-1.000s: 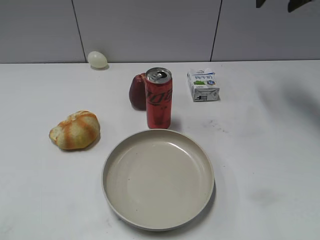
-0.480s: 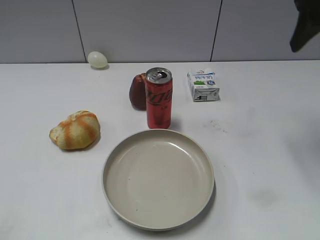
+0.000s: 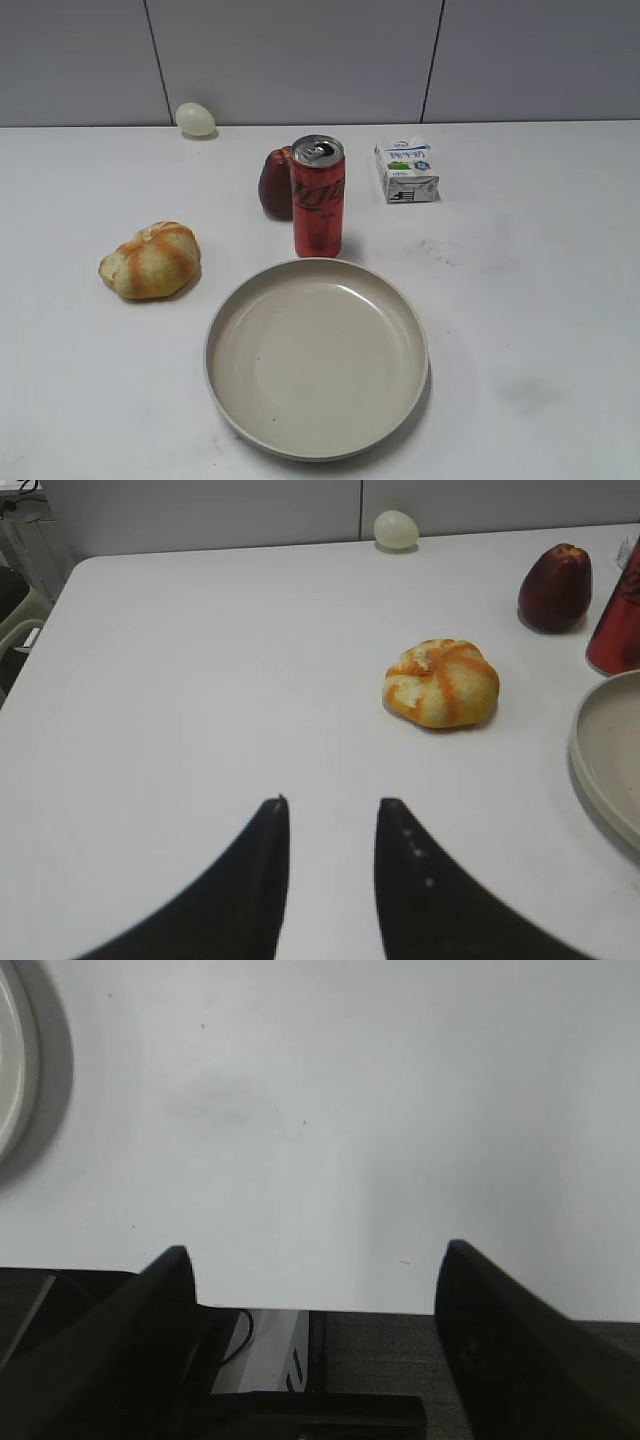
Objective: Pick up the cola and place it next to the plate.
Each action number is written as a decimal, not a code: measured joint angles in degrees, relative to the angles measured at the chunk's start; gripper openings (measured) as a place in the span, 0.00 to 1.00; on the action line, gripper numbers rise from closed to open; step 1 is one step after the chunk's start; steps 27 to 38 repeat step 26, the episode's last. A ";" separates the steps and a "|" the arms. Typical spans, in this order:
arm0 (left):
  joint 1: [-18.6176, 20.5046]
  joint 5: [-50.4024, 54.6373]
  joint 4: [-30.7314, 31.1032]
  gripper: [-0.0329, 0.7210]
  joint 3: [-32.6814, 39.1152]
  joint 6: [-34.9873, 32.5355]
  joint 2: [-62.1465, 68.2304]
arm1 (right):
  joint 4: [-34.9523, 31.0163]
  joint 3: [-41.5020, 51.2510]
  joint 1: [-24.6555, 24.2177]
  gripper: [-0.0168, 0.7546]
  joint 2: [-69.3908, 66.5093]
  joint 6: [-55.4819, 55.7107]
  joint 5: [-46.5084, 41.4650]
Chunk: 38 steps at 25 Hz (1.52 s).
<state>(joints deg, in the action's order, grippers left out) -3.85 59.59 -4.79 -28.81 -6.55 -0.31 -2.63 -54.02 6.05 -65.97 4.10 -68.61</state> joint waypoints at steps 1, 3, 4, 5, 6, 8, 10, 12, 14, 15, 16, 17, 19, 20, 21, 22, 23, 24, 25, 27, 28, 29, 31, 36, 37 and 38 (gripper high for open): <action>0.00 0.00 0.00 0.36 0.00 0.00 0.00 | 0.00 2.47 0.00 0.79 1.72 0.00 0.55; 0.00 0.00 0.00 0.36 0.00 0.00 0.00 | 0.00 7.00 0.00 0.79 5.91 0.00 1.81; 0.00 0.00 0.00 0.36 0.00 0.00 0.00 | 0.00 8.74 0.00 0.79 7.68 0.00 2.49; 0.00 0.00 0.00 0.36 0.00 0.00 0.00 | 0.00 10.70 0.00 0.79 9.85 0.00 2.82; 0.00 0.00 0.00 0.36 0.00 0.00 0.00 | 0.00 12.55 0.00 0.79 12.01 0.00 3.28; 0.00 0.00 0.00 0.36 0.00 0.00 0.00 | 0.00 15.76 0.00 0.79 16.02 0.00 4.37; 0.00 0.00 0.00 0.36 0.00 0.00 0.00 | 0.00 18.92 0.00 0.79 20.53 0.00 5.59; 0.00 0.00 0.00 0.36 0.00 0.00 0.00 | 0.00 21.64 0.00 0.79 24.90 0.00 6.56; 0.00 0.00 0.00 0.36 0.00 0.00 0.00 | 0.00 24.18 0.00 0.79 29.59 0.00 7.78; 0.00 0.04 0.00 0.36 0.00 0.00 0.00 | 0.00 25.13 0.00 0.79 32.12 0.00 7.86; 0.00 0.04 0.00 0.36 0.00 0.00 0.00 | 0.00 25.44 0.00 0.79 34.57 0.00 7.94; 0.00 0.04 0.00 0.36 0.00 0.00 0.00 | 0.00 25.52 0.00 0.79 37.01 0.00 8.19; 0.00 0.04 0.00 0.36 0.00 0.00 0.00 | 0.00 25.52 0.00 0.79 41.38 0.00 8.39; 0.00 0.04 0.00 0.36 0.00 0.00 0.00 | 0.00 25.52 0.00 0.79 43.68 0.00 8.39; 0.00 0.04 0.00 0.36 0.00 0.00 0.00 | 0.00 25.52 0.00 0.79 45.59 0.00 8.42; 0.00 0.04 0.00 0.36 0.00 0.00 0.00 | 0.00 25.52 0.00 0.79 47.92 0.00 8.47; 0.00 0.04 0.00 0.36 0.00 0.00 0.00 | 0.00 25.54 0.00 0.79 50.25 0.00 8.54; 0.00 0.04 0.00 0.36 0.00 0.00 0.00 | 0.00 25.64 0.00 0.79 52.57 0.00 8.59; 0.00 0.04 0.00 0.36 0.00 0.00 0.00 | 0.00 25.72 0.00 0.79 54.53 0.00 8.59; 0.00 0.04 0.00 0.36 0.00 0.00 0.00 | 0.00 25.76 0.00 0.79 56.90 0.00 8.59; 0.00 0.04 0.00 0.36 0.00 0.00 0.00 | 0.00 25.76 0.00 0.79 56.90 0.00 8.59; 0.00 0.04 0.00 0.36 0.00 0.00 0.00 | 0.00 25.76 0.00 0.79 56.90 0.00 8.59; 0.00 0.04 0.00 0.36 0.00 0.00 0.00 | 0.00 25.76 0.00 0.79 56.90 0.00 8.59; 0.00 0.04 0.00 0.36 0.00 0.00 0.00 | 0.00 25.76 0.00 0.79 56.90 0.00 8.59; 0.00 0.04 0.00 0.36 0.00 0.00 0.00 | 0.00 25.76 0.00 0.79 56.90 0.00 8.59; 0.00 0.04 0.00 0.36 0.00 0.00 0.00 | 0.00 25.76 0.00 0.79 56.90 0.00 8.59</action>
